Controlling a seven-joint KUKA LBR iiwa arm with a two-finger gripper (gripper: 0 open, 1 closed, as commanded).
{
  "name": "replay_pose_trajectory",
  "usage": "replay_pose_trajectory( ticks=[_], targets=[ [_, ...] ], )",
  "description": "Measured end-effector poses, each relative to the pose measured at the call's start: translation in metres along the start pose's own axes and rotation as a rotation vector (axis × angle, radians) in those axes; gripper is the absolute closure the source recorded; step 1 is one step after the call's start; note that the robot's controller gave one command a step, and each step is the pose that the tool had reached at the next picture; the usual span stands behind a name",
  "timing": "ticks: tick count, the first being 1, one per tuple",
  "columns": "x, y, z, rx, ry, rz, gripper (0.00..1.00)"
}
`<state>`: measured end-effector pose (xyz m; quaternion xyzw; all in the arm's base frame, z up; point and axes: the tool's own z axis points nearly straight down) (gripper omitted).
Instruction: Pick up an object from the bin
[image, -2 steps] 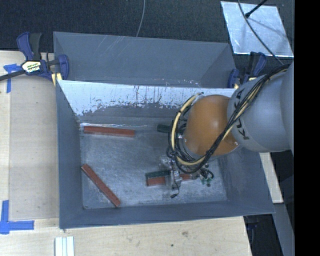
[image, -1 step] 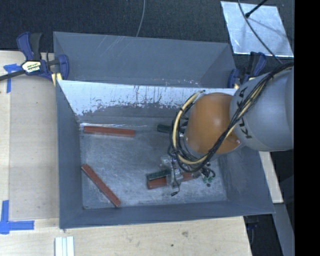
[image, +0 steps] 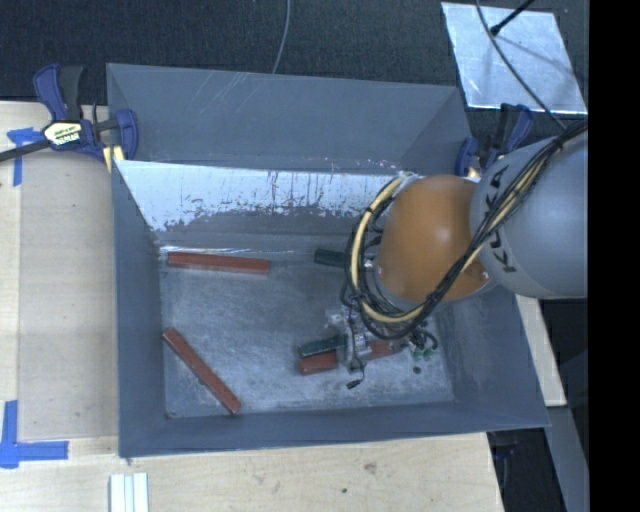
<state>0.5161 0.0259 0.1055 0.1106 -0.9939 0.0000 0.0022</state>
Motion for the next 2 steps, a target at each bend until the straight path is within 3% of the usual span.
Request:
replay_pose_trajectory(
  ticks=[2],
  targets=[
    [-0.002,0.0,-0.038,0.001,-0.007,0.001,1.0]
  ],
)
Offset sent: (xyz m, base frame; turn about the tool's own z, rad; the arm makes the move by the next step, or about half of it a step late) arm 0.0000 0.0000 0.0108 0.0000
